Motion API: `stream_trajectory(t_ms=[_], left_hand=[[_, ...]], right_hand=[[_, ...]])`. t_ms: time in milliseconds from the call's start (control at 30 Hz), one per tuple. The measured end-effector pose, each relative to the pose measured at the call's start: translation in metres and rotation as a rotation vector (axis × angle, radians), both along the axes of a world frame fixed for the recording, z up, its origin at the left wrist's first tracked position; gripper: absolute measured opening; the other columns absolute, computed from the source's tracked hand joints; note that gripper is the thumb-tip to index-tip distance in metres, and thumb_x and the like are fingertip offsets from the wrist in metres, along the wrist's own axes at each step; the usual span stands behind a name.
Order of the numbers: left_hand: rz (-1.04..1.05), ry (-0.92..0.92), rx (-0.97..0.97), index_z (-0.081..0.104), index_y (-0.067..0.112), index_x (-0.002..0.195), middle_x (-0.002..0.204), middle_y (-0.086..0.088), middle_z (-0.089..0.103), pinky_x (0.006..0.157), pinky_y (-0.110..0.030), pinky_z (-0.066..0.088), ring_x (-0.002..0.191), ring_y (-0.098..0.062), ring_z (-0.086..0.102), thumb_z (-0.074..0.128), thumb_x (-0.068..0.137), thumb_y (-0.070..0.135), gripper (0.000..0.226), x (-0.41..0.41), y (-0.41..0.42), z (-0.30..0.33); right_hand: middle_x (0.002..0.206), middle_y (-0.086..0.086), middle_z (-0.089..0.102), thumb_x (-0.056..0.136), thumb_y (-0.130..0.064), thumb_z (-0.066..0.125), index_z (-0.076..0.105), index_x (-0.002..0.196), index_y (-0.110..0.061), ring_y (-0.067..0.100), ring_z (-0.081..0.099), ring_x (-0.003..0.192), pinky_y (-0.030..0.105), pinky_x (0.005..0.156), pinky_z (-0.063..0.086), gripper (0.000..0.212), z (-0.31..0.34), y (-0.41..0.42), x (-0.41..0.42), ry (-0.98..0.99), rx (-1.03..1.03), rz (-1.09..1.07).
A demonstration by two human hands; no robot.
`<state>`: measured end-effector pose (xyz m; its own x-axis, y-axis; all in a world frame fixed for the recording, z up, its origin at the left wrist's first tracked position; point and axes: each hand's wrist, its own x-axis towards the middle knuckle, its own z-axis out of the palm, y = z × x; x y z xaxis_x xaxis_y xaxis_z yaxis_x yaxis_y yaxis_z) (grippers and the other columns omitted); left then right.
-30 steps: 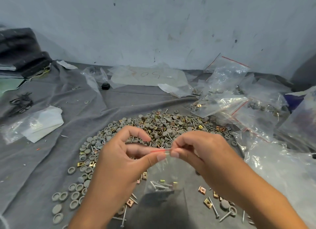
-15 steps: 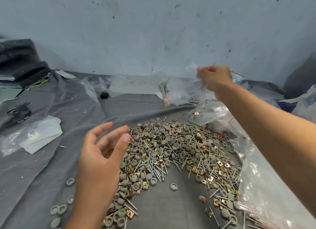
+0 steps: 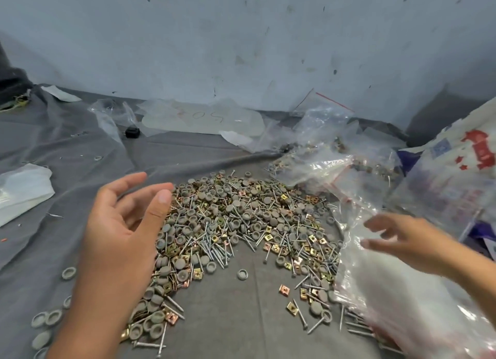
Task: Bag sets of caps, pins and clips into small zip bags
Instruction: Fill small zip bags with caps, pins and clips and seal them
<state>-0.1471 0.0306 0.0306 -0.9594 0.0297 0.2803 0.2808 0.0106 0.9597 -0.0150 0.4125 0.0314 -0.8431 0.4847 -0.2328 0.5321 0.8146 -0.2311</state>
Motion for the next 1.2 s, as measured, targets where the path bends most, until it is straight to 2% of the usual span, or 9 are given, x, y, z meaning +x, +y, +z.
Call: stream_trajectory(t_ms=[100, 200, 367, 567, 733, 867, 1000, 1100, 1200], left_hand=[[-0.003, -0.004, -0.04, 0.053, 0.037, 0.116, 0.106, 0.019, 0.074, 0.093, -0.036, 0.05, 0.101, 0.0, 0.068, 0.063, 0.075, 0.057, 0.047, 0.003, 0.001, -0.001], [-0.015, -0.001, -0.095, 0.052, 0.044, 0.115, 0.107, 0.021, 0.073, 0.095, -0.042, 0.051, 0.103, 0.0, 0.067, 0.062, 0.077, 0.062, 0.044, 0.006, 0.003, -0.003], [-0.043, 0.006, -0.133, 0.05, 0.057, 0.109, 0.107, 0.023, 0.072, 0.095, -0.044, 0.051, 0.105, -0.001, 0.067, 0.06, 0.074, 0.078, 0.043, 0.007, 0.006, -0.005], [-0.089, -0.01, -0.154, 0.053, 0.05, 0.11, 0.105, 0.023, 0.072, 0.094, -0.043, 0.052, 0.102, -0.002, 0.068, 0.061, 0.074, 0.065, 0.04, 0.01, 0.013, -0.007], [-0.301, -0.066, -0.339, 0.059, 0.051, 0.108, 0.108, 0.027, 0.07, 0.091, -0.036, 0.053, 0.1, 0.007, 0.065, 0.061, 0.074, 0.066, 0.037, 0.021, 0.025, -0.015], [-0.58, -0.234, -0.262, 0.054, 0.042, 0.128, 0.127, 0.026, 0.063, 0.098, -0.03, 0.049, 0.116, 0.005, 0.06, 0.071, 0.053, 0.086, 0.088, 0.03, 0.039, -0.019], [-0.68, -0.34, -0.034, 0.073, 0.028, 0.11, 0.106, 0.001, 0.076, 0.08, -0.021, 0.056, 0.099, -0.012, 0.072, 0.088, 0.058, 0.059, 0.063, 0.032, 0.037, -0.015], [-0.482, -0.34, 0.125, 0.079, 0.022, 0.084, 0.075, -0.004, 0.075, 0.056, -0.016, 0.052, 0.065, -0.011, 0.069, 0.085, 0.062, 0.039, 0.028, 0.032, 0.035, -0.01], [-0.265, -0.33, 0.211, 0.078, 0.026, 0.083, 0.077, -0.003, 0.075, 0.057, -0.019, 0.053, 0.066, -0.009, 0.069, 0.079, 0.066, 0.04, 0.022, 0.025, 0.029, -0.011]], right_hand=[[0.137, -0.017, 0.055, 0.081, -0.063, 0.071, 0.052, 0.132, -0.041, 0.01, 0.055, 0.123, 0.032, 0.103, 0.045, 0.059, -0.029, -0.016, 0.055, -0.016, 0.216, -0.048], [0.101, -0.023, 0.069, 0.088, -0.036, 0.076, 0.059, 0.089, -0.05, 0.002, 0.064, 0.09, 0.034, 0.078, 0.054, 0.022, -0.038, -0.02, 0.069, 0.273, 0.187, -0.089], [0.1, -0.026, 0.065, 0.083, -0.037, 0.081, 0.06, 0.103, -0.045, 0.006, 0.065, 0.096, 0.034, 0.084, 0.052, 0.03, -0.047, -0.026, 0.071, 0.316, 0.062, -0.142], [0.073, -0.025, 0.07, 0.085, -0.018, 0.079, 0.069, 0.086, -0.038, -0.008, 0.066, 0.07, 0.002, 0.066, 0.044, 0.023, -0.015, -0.032, 0.06, 0.613, -0.015, -0.205], [0.091, -0.008, 0.077, 0.077, -0.033, 0.076, 0.074, 0.098, -0.03, 0.006, 0.073, 0.075, 0.028, 0.068, 0.054, 0.022, 0.032, -0.079, 0.027, 0.947, -0.711, -0.219], [0.089, -0.005, 0.074, 0.062, -0.018, 0.078, 0.077, 0.093, -0.024, 0.008, 0.069, 0.066, 0.025, 0.056, 0.057, 0.031, 0.051, -0.12, -0.01, 0.884, -1.484, -0.17], [0.094, -0.005, 0.074, 0.068, -0.017, 0.075, 0.066, 0.116, -0.016, 0.007, 0.071, 0.069, 0.023, 0.052, 0.057, 0.049, 0.034, -0.152, -0.035, 0.755, -1.68, -0.185], [0.12, 0.003, 0.074, 0.074, -0.042, 0.08, 0.057, 0.135, -0.012, 0.018, 0.074, 0.103, 0.031, 0.073, 0.062, 0.072, 0.008, -0.165, -0.035, 0.57, -1.766, -0.121], [0.125, 0.01, 0.071, 0.062, -0.05, 0.091, 0.054, 0.136, -0.012, 0.027, 0.07, 0.112, 0.034, 0.085, 0.061, 0.091, -0.014, -0.172, -0.03, 0.357, -1.675, 0.048]])
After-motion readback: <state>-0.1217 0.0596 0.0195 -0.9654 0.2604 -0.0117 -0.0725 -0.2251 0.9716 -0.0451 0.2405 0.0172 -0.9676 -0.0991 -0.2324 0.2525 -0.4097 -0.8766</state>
